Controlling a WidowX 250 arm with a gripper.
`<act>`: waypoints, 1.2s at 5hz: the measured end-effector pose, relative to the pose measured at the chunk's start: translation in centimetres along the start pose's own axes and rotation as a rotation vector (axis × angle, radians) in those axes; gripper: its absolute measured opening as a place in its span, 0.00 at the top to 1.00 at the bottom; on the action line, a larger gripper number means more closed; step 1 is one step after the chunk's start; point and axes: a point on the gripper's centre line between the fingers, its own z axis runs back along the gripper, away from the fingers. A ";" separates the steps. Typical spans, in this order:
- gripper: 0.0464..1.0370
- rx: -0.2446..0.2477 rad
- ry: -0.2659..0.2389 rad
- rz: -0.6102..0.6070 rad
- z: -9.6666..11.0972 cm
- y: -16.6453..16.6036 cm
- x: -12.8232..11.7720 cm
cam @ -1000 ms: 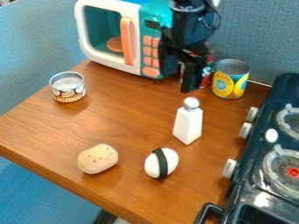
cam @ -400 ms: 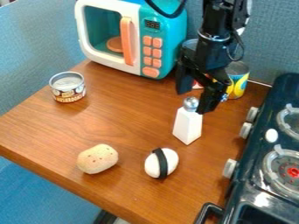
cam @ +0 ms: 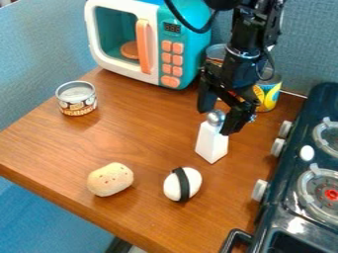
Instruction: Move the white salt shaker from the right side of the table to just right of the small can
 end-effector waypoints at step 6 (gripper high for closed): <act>0.43 -0.068 -0.132 0.090 3.4 2.9 -3.7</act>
